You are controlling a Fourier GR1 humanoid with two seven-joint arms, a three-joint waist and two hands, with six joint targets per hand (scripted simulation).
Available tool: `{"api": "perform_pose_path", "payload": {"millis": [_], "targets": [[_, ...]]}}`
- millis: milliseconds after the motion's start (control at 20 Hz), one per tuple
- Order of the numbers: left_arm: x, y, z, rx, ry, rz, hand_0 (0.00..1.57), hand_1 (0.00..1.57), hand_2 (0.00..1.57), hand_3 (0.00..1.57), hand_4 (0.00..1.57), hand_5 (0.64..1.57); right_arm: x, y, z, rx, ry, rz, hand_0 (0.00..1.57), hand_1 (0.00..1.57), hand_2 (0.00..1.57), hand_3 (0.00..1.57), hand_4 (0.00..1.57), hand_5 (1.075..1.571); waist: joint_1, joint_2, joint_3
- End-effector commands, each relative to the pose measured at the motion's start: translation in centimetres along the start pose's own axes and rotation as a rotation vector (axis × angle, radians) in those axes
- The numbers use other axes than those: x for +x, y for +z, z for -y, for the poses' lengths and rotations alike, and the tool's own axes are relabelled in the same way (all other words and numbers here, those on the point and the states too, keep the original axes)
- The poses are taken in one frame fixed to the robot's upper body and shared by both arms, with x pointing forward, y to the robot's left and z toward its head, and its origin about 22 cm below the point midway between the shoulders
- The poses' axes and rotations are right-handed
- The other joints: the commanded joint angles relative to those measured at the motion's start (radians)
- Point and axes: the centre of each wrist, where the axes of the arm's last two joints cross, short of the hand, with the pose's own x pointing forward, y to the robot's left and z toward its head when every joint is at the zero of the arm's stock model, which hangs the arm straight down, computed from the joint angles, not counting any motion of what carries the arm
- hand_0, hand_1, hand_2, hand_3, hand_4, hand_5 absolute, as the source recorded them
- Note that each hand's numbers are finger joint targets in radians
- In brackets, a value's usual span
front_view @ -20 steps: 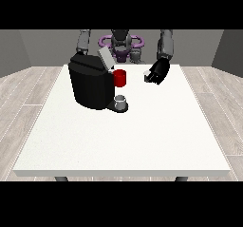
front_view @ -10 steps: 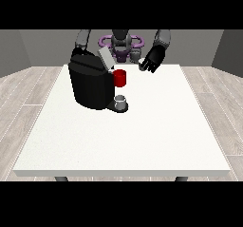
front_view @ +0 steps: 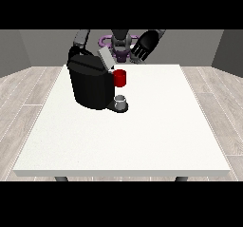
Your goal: Insert the coffee pod into the coffee machine and close the lid
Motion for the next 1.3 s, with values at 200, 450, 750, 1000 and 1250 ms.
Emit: {"api": "perform_pose_path", "payload": {"millis": [200,450,750,1000,1250], "targets": [[3.5,0.1,-6.1,0.108,0.003,0.013,1.22,1.22,1.27,1.26,0.47,1.571,3.3,-1.8,0.6,0.014,0.016,0.092,0.00,0.00,0.00,0.00,0.04,1.571,-0.073,0.085,0.0000],[2.6,0.9,-7.8,0.141,-0.010,-0.016,1.25,1.25,1.30,1.25,0.48,1.571,5.0,-2.4,1.3,-0.024,-0.016,0.114,0.00,0.00,0.00,0.00,0.19,1.571,-0.096,0.127,-0.0001],[4.9,1.6,-11.3,0.216,-0.053,0.021,1.26,1.26,1.30,1.24,0.49,1.571,7.2,-3.4,0.1,-0.005,-0.008,0.184,0.00,0.00,0.00,0.00,0.15,1.571,-0.123,0.214,-0.0001],[5.2,1.0,-10.7,0.195,-0.057,0.022,1.19,1.19,1.26,1.22,0.46,1.571,8.5,-4.4,0.5,-0.055,0.016,0.186,0.00,0.00,0.00,0.00,0.00,1.571,-0.097,0.237,-0.0001],[4.3,1.2,-10.9,0.189,-0.029,0.000,1.26,1.26,1.29,1.23,0.43,1.571,7.7,-4.2,2.1,-0.033,-0.004,0.172,0.00,0.00,0.00,0.00,0.15,1.571,-0.125,0.219,0.0000]]}}
